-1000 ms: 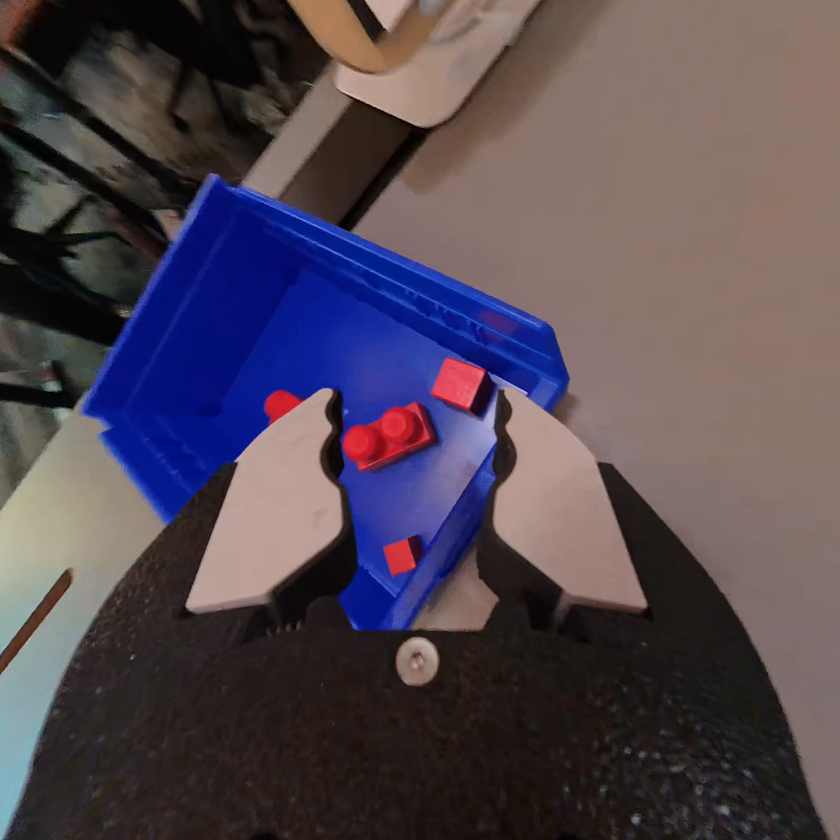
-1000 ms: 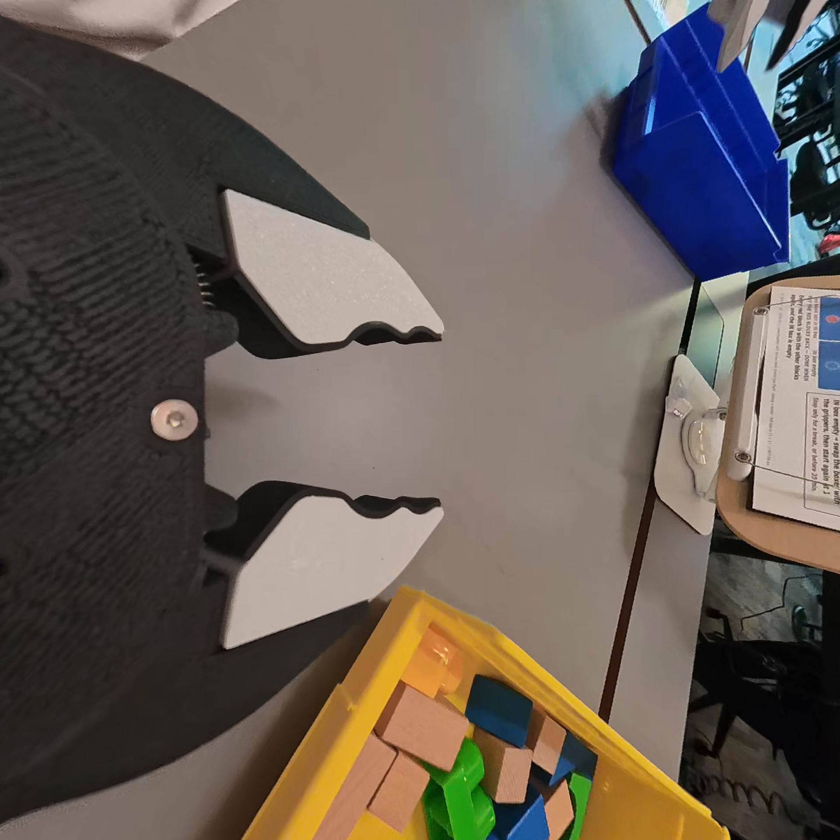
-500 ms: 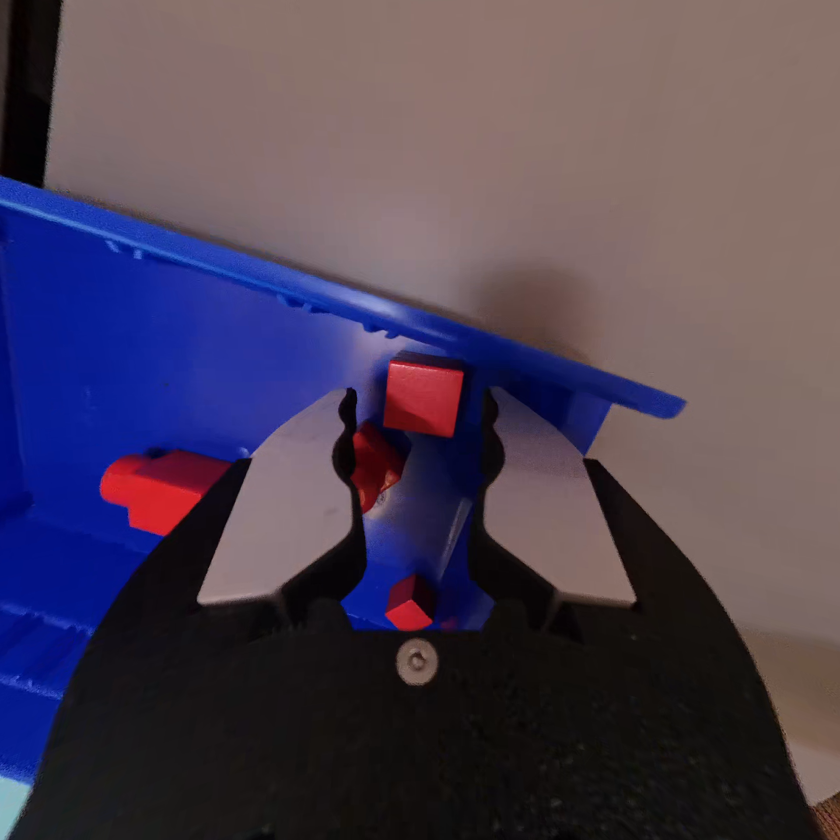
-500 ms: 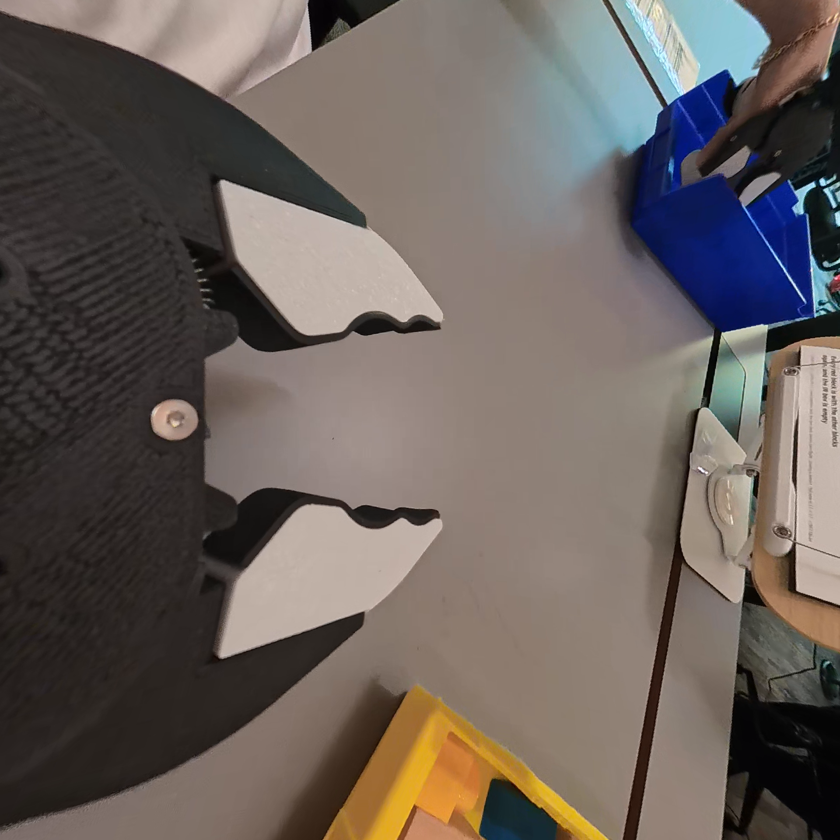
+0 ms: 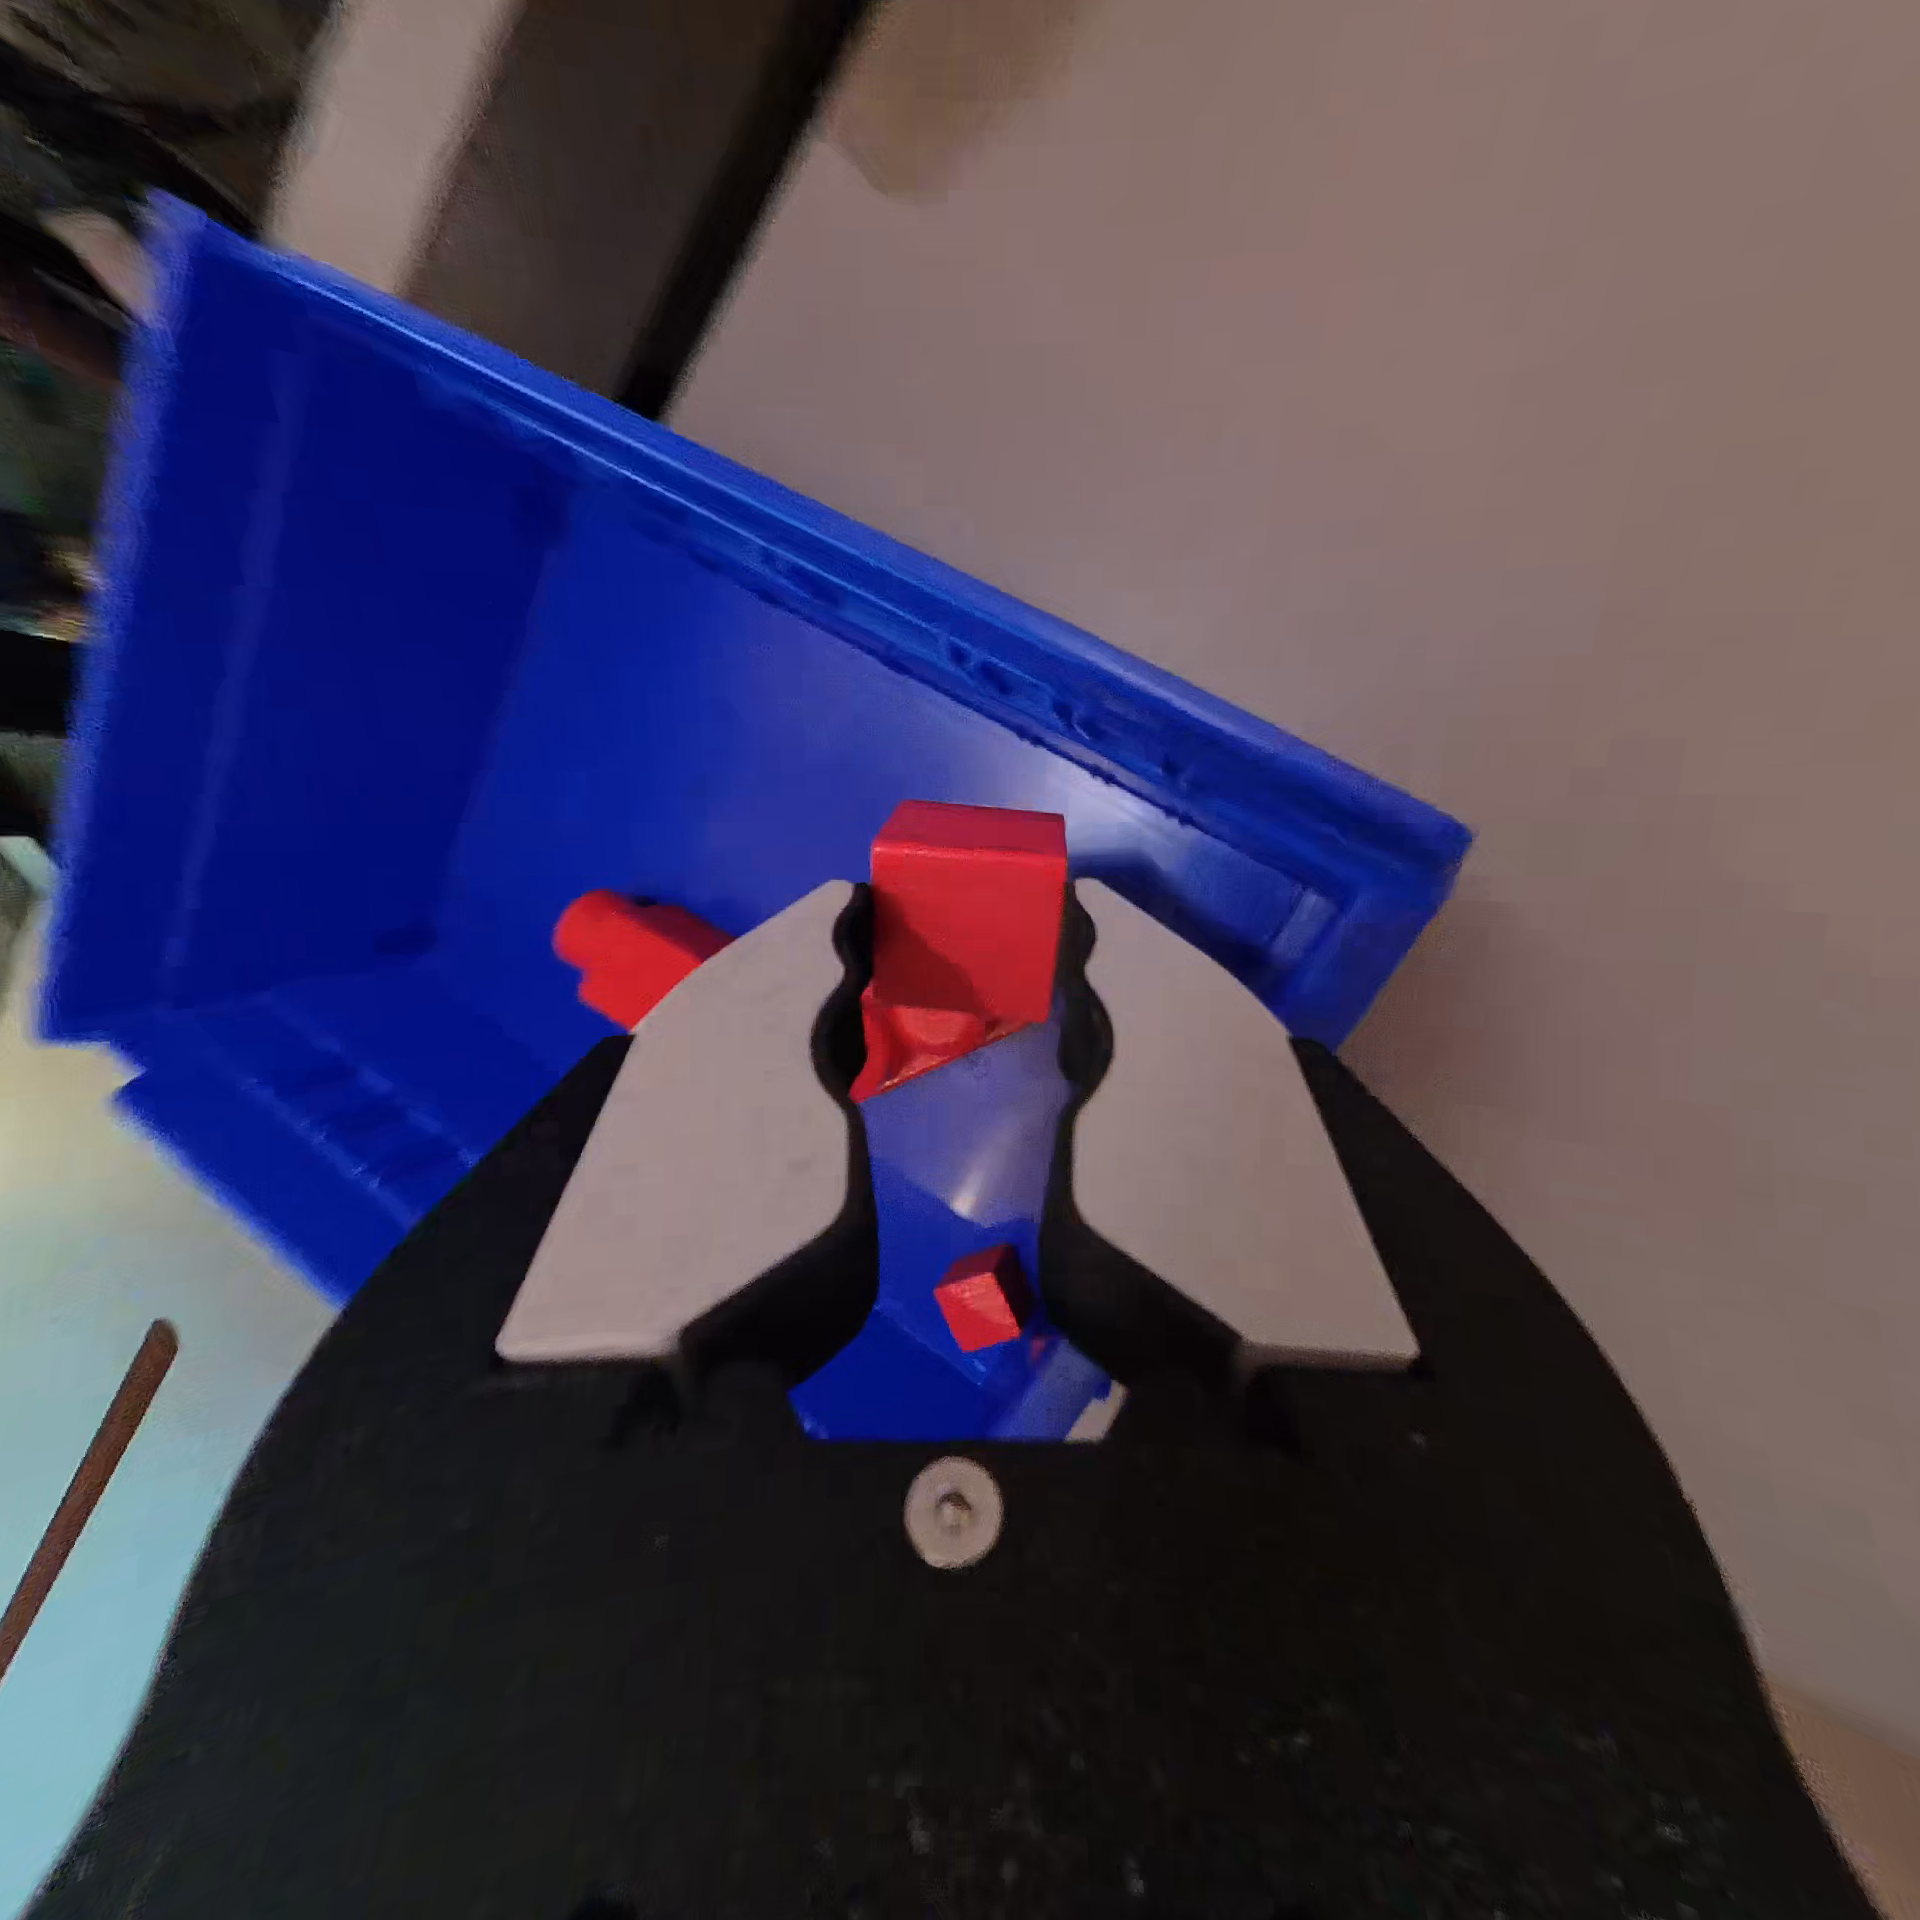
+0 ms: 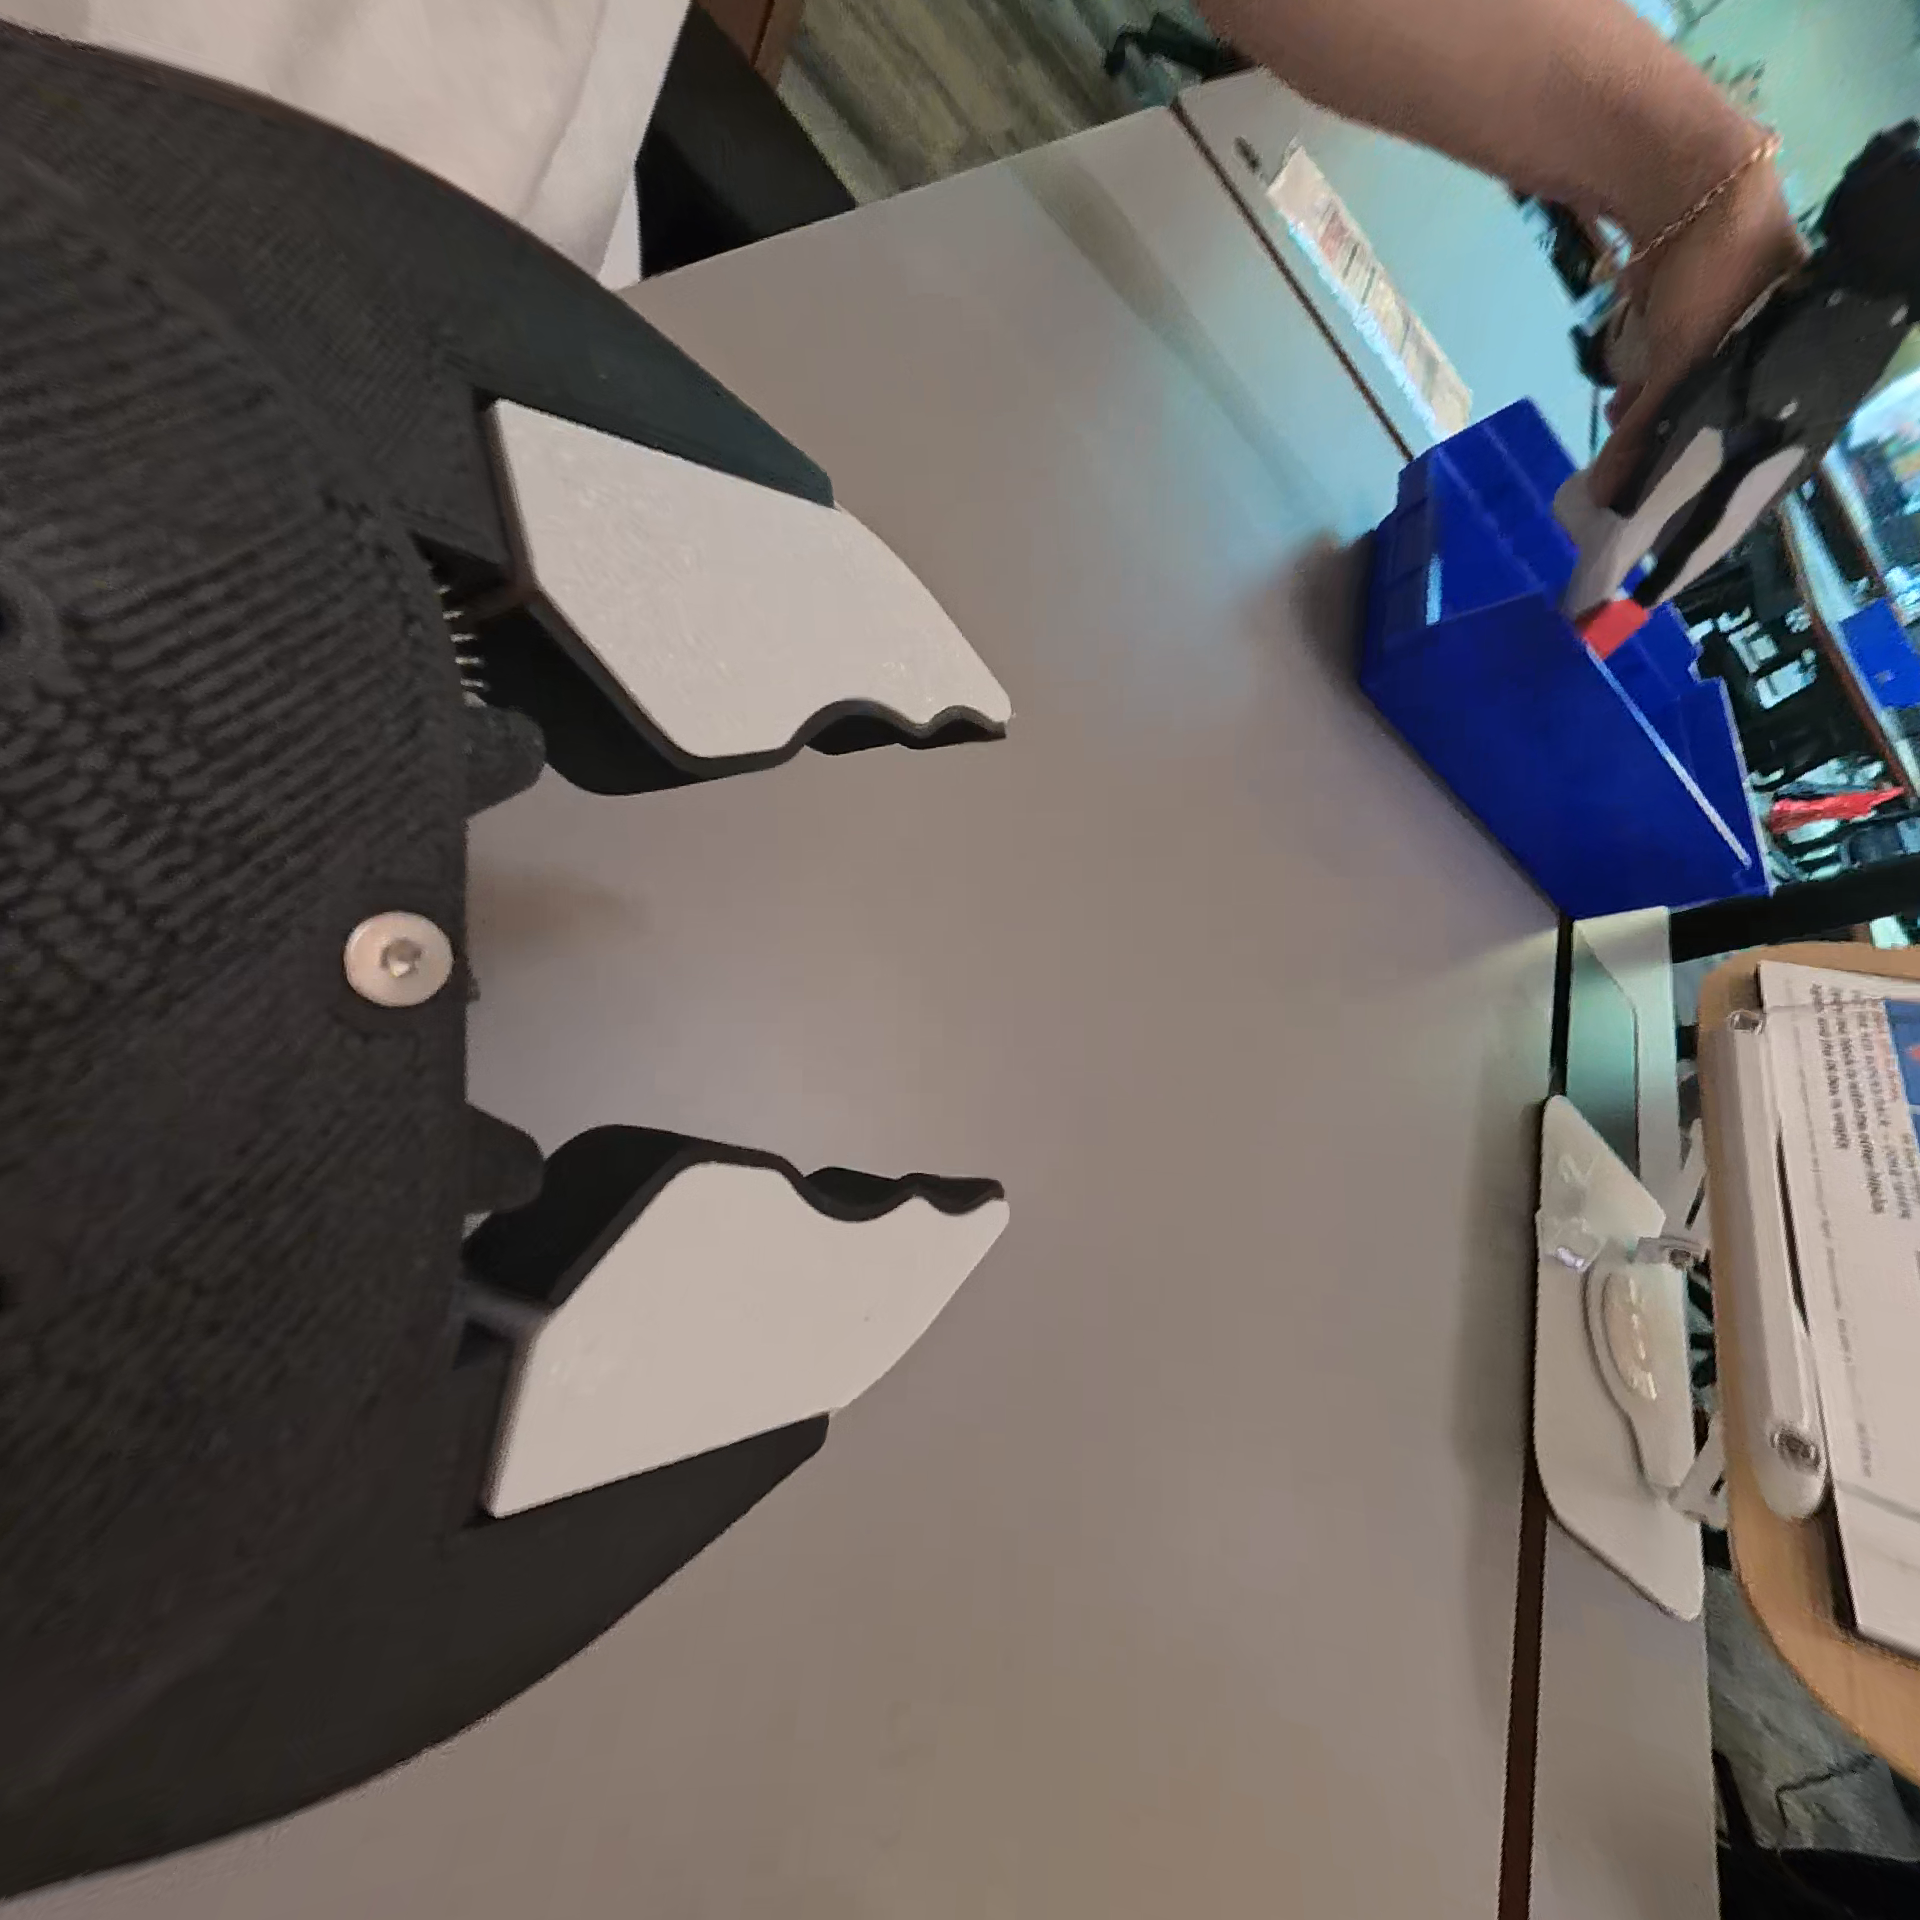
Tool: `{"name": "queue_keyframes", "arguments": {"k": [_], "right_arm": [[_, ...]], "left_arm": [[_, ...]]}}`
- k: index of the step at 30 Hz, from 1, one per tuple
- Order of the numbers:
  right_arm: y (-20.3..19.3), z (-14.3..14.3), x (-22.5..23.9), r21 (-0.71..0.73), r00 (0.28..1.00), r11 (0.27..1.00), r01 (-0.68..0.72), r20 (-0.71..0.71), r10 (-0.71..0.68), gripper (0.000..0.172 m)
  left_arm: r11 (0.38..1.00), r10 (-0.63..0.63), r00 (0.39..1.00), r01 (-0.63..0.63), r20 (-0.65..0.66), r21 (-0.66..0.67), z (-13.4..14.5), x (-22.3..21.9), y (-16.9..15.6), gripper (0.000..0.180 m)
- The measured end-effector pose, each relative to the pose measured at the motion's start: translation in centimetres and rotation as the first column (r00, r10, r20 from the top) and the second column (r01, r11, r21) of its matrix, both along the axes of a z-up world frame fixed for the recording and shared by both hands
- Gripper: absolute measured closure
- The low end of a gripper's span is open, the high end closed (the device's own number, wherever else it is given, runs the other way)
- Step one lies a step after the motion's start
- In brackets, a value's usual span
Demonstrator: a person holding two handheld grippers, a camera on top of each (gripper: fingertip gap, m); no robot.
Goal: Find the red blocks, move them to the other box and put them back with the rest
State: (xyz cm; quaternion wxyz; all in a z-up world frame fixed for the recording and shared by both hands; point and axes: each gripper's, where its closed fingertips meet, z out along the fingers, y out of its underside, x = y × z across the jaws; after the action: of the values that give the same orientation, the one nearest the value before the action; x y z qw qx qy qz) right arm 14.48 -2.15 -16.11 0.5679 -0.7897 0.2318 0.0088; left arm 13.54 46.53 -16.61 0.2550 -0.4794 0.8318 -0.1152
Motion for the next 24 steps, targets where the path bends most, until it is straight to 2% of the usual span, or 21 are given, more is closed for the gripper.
{"name": "queue_keyframes", "arguments": {"k": [3, 5, 8, 12, 15, 17, 19, 24], "right_arm": [[2.5, 0.5, -1.1, 0.065, 0.997, 0.996, -0.061, -0.041, 0.064, 0.087], [4.5, 1.3, -1.8, 0.127, 0.990, 0.987, -0.103, -0.079, 0.113, 0.084], [7.6, 2.8, -2.9, 0.247, 0.964, 0.956, -0.157, -0.173, 0.203, 0.082], [10.8, 4.7, -3.5, 0.390, 0.911, 0.909, -0.145, -0.306, 0.277, 0.074], [12.7, 6.2, -4.7, 0.487, 0.845, 0.855, -0.177, -0.371, 0.385, 0.073], [13.7, 6.5, -5.3, 0.514, 0.798, 0.835, -0.197, -0.410, 0.441, 0.073], [14.3, 6.8, -6.0, 0.538, 0.751, 0.815, -0.217, -0.441, 0.491, 0.074], [15.2, 5.8, -6.8, 0.536, 0.673, 0.803, -0.262, -0.494, 0.550, 0.091]], "left_arm": [[0.998, 0.012, 0.969, 0.005, 0.245, -0.069, 5.5, -0.7, -1.9, 0.147], [0.990, -0.006, 0.917, 0.061, 0.398, -0.125, 8.3, -1.3, -4.6, 0.147], [0.969, -0.090, 0.836, 0.198, 0.541, -0.146, 10.0, -2.5, -9.6, 0.147], [0.892, -0.188, 0.713, 0.412, 0.675, -0.187, 10.2, -3.7, -17.6, 0.147], [0.790, -0.231, 0.594, 0.577, 0.770, -0.208, 9.9, -4.2, -23.6, 0.147], [0.731, -0.273, 0.519, 0.659, 0.810, -0.176, 9.3, -4.4, -26.9, 0.147], [0.691, -0.324, 0.487, 0.707, 0.811, -0.149, 8.4, -4.5, -29.3, 0.147], [0.583, -0.405, 0.426, 0.802, 0.809, -0.130, 7.3, -5.5, -33.0, 0.147]]}}
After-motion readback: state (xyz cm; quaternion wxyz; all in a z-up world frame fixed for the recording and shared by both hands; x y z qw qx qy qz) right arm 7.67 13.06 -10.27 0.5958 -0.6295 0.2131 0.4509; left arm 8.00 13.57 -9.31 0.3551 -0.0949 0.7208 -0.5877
